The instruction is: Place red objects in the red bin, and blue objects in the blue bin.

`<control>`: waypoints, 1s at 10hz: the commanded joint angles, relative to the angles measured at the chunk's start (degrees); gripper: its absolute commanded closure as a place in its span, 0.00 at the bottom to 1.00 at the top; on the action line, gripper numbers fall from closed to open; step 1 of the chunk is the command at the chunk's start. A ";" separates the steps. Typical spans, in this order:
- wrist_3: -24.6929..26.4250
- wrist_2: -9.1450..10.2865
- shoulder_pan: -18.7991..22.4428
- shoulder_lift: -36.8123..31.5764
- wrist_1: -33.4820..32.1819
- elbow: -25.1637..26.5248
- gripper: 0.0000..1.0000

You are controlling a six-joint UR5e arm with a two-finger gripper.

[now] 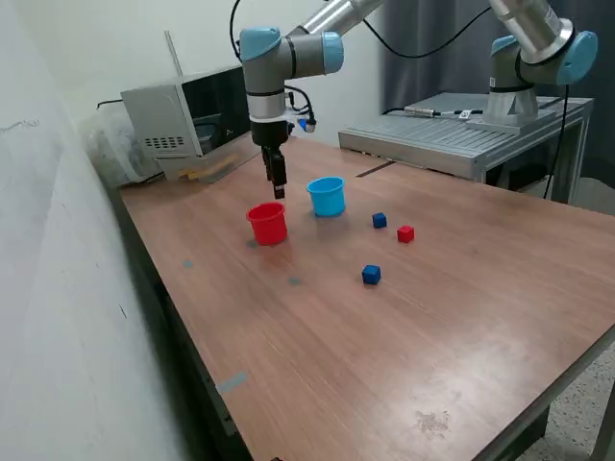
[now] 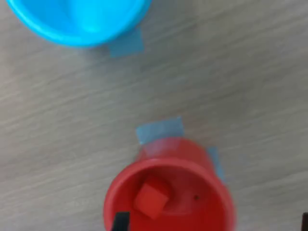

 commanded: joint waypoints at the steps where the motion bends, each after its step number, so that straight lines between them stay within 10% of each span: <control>1: -0.17 -1.00 4.96 -11.80 -0.15 11.59 0.00; 5: -2.08 -0.56 12.35 -25.36 -2.78 28.22 0.00; 10: -9.04 7.26 24.90 -22.41 -2.96 25.64 0.00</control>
